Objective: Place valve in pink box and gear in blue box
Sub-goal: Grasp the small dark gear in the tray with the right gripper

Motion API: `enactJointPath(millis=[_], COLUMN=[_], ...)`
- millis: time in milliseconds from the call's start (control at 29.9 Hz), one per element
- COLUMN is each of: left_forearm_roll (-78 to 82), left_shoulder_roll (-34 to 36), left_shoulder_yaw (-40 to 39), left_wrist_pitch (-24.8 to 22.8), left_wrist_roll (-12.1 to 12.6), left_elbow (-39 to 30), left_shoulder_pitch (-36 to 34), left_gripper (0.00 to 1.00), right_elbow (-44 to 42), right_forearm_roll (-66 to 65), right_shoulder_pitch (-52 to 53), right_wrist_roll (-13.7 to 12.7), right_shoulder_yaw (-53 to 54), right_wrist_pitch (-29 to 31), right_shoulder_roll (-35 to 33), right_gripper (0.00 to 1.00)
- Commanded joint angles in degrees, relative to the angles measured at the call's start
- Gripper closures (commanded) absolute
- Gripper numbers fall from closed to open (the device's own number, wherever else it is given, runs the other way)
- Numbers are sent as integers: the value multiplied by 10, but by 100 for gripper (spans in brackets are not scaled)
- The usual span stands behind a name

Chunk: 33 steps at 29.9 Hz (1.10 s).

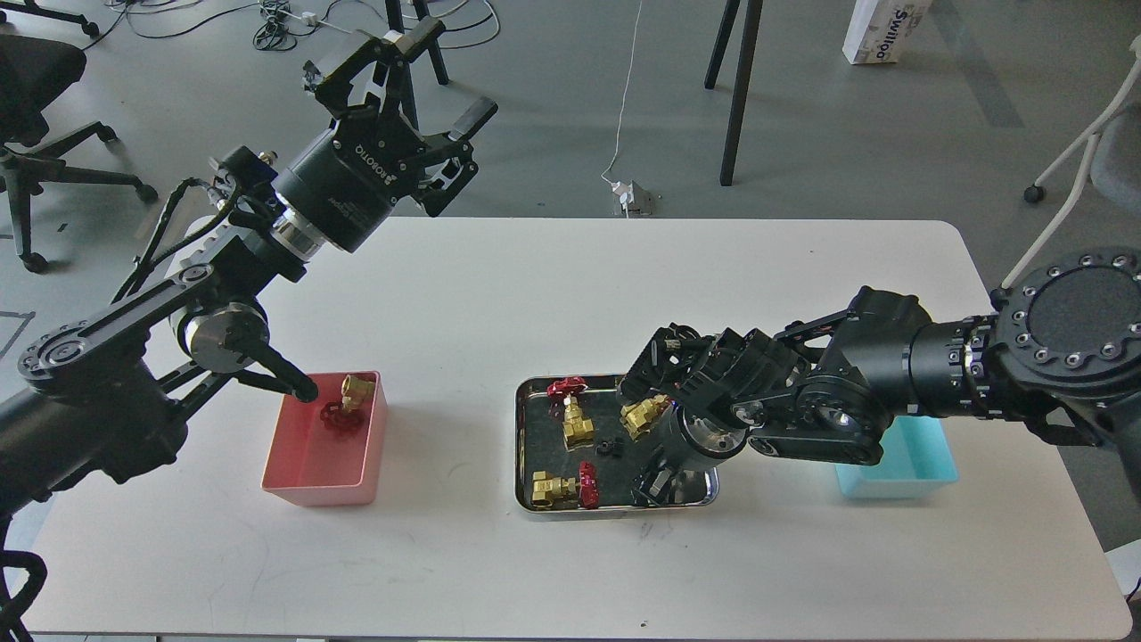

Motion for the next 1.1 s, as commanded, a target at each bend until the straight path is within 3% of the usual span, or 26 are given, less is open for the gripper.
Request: enactJointPath(millis=[0,502,804,1071], left_forearm_roll=[0,1,1,1], left_shoulder_roll=[0,-5,-5,-5], left_shoulder_yaw=[0,0,0,-1], left_wrist_pitch=[0,0,0,0], left_wrist_roll=[0,0,0,0], left_elbow=[0,1,1,1], left_shoulder_pitch=[0,0,4,5], left_gripper=[18,18,18,18], right_elbow=[0,2,2,2], right_forearm_roll=[0,0,-1,0], right_shoulder_pitch=[0,2,2,2], right_wrist_roll=[0,0,1,1], right_shoulder_yaw=[0,-3,-3,-3], right_wrist_pitch=[0,2,4,4], right_shoulder_roll=[0,0,0,0], right_gripper=[58,65,84,90])
